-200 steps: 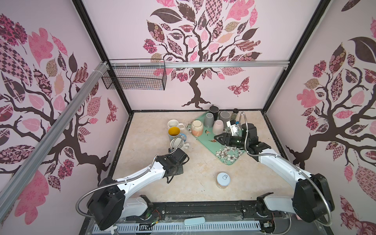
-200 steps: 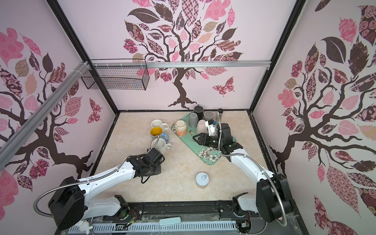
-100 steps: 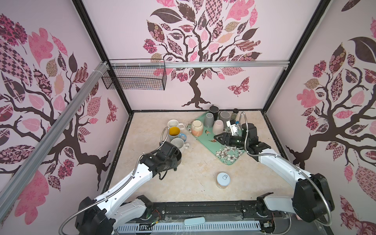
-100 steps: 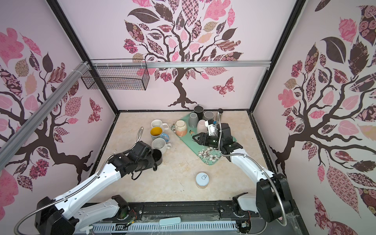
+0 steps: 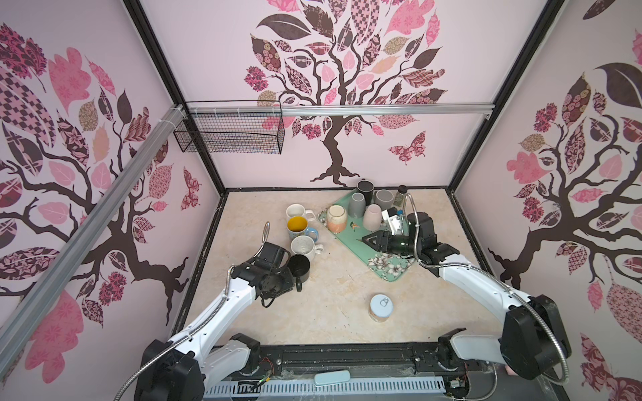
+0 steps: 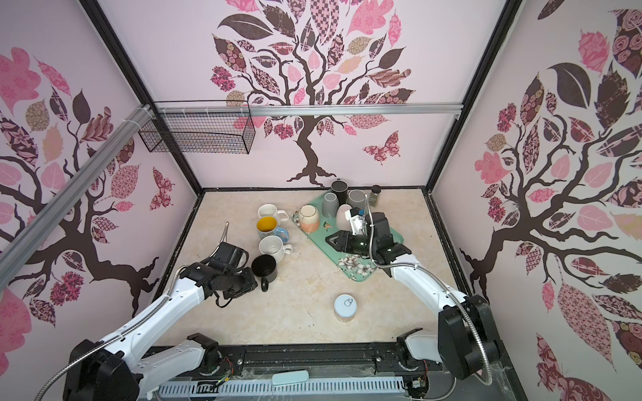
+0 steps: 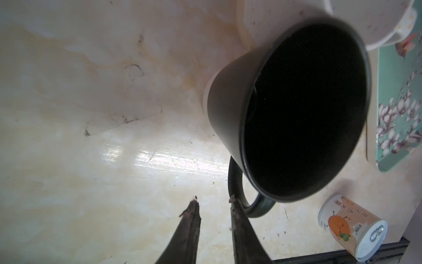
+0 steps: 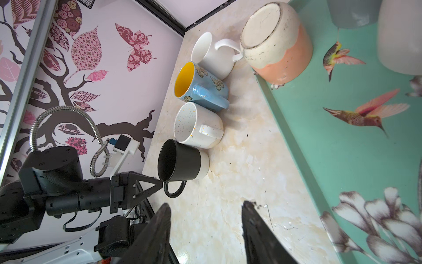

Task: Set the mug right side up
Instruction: 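Lower the black mug onto the table with the left gripper and release it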

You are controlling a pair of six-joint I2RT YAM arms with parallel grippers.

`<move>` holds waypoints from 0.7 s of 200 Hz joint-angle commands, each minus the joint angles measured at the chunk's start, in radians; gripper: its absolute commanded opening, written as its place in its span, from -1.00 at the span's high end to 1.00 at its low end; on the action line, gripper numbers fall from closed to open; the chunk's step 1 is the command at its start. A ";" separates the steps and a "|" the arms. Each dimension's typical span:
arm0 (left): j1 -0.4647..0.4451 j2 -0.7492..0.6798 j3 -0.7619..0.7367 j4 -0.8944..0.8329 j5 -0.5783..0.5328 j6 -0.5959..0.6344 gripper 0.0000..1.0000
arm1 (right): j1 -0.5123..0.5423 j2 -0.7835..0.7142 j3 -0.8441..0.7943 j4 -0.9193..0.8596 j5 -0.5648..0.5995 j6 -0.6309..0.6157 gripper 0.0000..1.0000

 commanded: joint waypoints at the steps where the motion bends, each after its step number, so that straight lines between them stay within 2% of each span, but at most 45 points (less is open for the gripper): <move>1: -0.055 -0.002 -0.042 0.087 0.034 -0.066 0.48 | 0.000 0.030 0.025 -0.022 0.007 -0.033 -0.05; 55: -0.123 0.102 0.047 0.161 0.059 -0.091 0.48 | 0.000 0.037 0.025 -0.049 0.007 -0.052 -0.05; 140: -0.129 0.186 0.116 0.246 0.095 -0.082 0.48 | 0.000 0.052 0.036 -0.069 0.013 -0.065 -0.07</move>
